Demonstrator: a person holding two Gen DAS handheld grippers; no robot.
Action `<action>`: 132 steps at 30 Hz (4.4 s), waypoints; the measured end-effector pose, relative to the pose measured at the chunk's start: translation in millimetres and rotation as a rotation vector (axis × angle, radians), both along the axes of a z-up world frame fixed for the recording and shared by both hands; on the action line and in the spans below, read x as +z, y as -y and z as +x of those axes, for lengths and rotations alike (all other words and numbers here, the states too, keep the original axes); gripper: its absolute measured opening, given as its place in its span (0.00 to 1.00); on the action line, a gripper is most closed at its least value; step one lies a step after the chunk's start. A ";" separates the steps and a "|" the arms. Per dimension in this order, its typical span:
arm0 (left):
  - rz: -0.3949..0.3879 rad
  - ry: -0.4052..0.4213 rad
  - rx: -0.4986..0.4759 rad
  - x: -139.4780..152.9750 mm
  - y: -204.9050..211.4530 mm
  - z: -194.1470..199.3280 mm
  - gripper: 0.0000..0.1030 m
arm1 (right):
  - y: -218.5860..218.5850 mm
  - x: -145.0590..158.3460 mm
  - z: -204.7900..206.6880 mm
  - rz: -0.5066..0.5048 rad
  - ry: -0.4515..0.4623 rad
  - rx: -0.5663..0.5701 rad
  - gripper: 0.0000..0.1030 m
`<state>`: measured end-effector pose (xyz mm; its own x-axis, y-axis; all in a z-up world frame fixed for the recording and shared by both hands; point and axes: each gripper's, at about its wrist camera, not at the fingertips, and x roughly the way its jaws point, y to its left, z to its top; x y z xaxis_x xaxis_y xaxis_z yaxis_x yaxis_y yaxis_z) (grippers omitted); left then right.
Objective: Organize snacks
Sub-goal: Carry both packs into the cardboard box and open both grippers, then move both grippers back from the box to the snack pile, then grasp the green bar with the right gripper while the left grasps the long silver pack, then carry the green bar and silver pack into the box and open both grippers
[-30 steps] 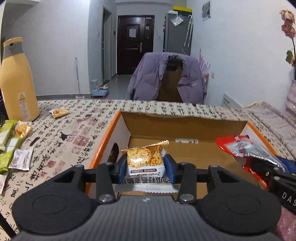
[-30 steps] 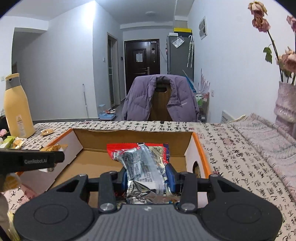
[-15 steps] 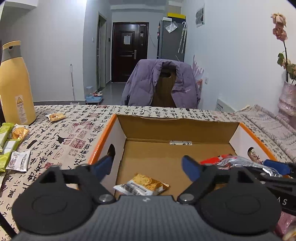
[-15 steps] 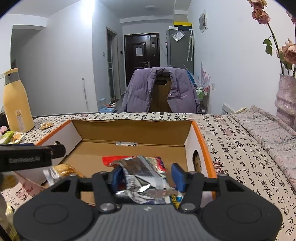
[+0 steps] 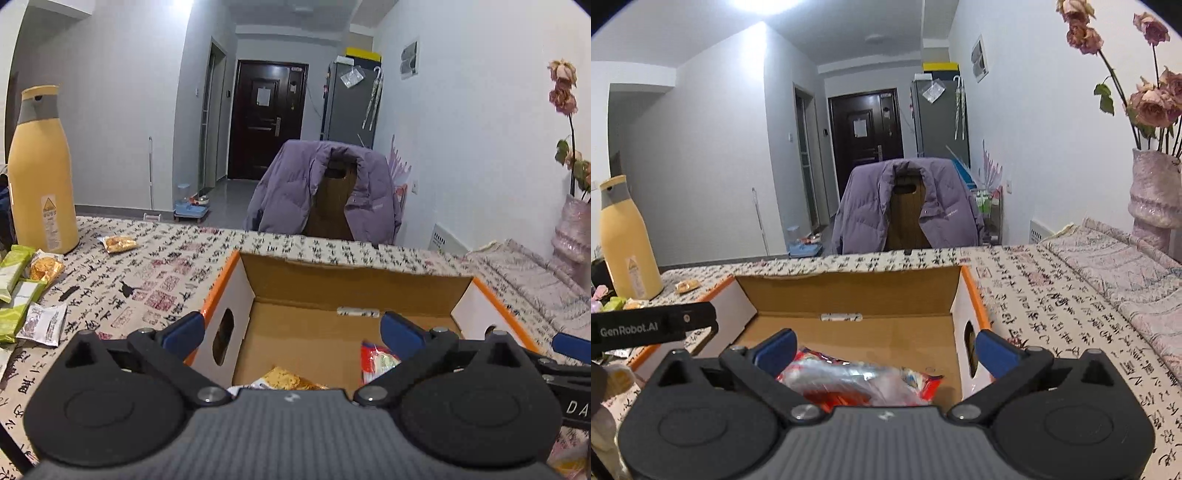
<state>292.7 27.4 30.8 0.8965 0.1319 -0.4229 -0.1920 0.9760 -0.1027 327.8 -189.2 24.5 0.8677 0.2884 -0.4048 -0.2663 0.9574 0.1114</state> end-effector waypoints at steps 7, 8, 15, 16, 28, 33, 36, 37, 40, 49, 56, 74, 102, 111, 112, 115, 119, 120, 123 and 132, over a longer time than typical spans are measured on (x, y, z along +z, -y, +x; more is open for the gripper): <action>0.011 0.014 -0.008 18.8 6.2 -14.9 1.00 | -0.1 17.2 -14.3 -0.015 0.030 -0.003 1.00; 0.012 0.014 -0.010 20.0 6.4 -18.2 1.00 | 0.4 19.7 -17.5 -0.016 0.034 -0.004 1.00; 0.026 0.018 -0.015 26.1 4.5 -50.2 1.00 | 3.4 30.0 -50.8 -0.029 0.058 0.012 1.00; 0.026 0.017 -0.016 26.4 4.6 -55.0 1.00 | 4.6 30.5 -57.4 -0.031 0.060 0.015 1.00; 0.031 -0.002 -0.050 13.8 5.7 -120.5 1.00 | 16.5 24.0 -125.3 -0.043 0.047 0.044 1.00; 0.037 0.001 -0.070 7.4 8.6 -148.3 1.00 | 19.2 16.3 -151.7 -0.055 0.031 0.053 1.00; 0.039 -0.004 -0.090 2.3 10.6 -163.0 1.00 | 21.6 9.4 -165.5 -0.063 0.016 0.054 1.00; 0.040 -0.007 -0.097 0.4 11.3 -166.1 1.00 | 22.5 7.6 -168.6 -0.065 0.011 0.055 1.00; 0.043 -0.027 -0.111 -7.6 12.4 -175.0 1.00 | 24.4 -0.6 -179.6 -0.072 -0.010 0.058 1.00; 0.036 -0.080 -0.125 -35.6 10.4 -197.2 1.00 | 16.3 -28.0 -196.6 -0.097 -0.083 0.081 1.00; 0.019 -0.105 -0.143 -48.0 9.0 -202.2 1.00 | -0.1 -39.7 -193.1 -0.103 -0.118 0.124 0.76; 0.007 -0.111 -0.128 -46.8 -1.0 -202.2 1.00 | -5.0 -51.0 -178.4 -0.076 -0.162 0.147 0.35; -0.053 -0.171 -0.184 -62.2 -21.0 -188.6 0.50 | 17.3 -39.9 -192.8 0.006 -0.083 0.115 0.35; -0.019 -0.109 -0.180 -45.7 -18.0 -196.8 0.49 | 20.1 -36.6 -194.5 0.015 -0.066 0.111 0.35; -0.016 -0.101 -0.180 -43.5 -17.7 -197.4 0.49 | 20.0 -36.1 -194.2 0.015 -0.064 0.111 0.35; -0.006 -0.082 -0.178 -36.7 -16.7 -197.8 0.49 | 19.5 -32.9 -193.8 0.015 -0.057 0.114 0.35; 0.002 -0.059 -0.176 -26.8 -15.6 -193.3 0.49 | 17.2 -28.3 -191.9 0.008 -0.040 0.117 0.35; 0.004 -0.050 -0.178 -23.7 -15.0 -191.6 0.49 | 16.5 -26.8 -190.2 0.007 -0.036 0.116 0.35; 0.013 -0.022 -0.183 -14.3 -13.3 -185.2 0.49 | 14.5 -20.8 -183.1 0.000 -0.019 0.114 0.35; 0.035 0.003 -0.189 6.3 -1.0 -145.8 0.49 | 11.2 1.3 -141.7 0.001 0.037 0.099 0.35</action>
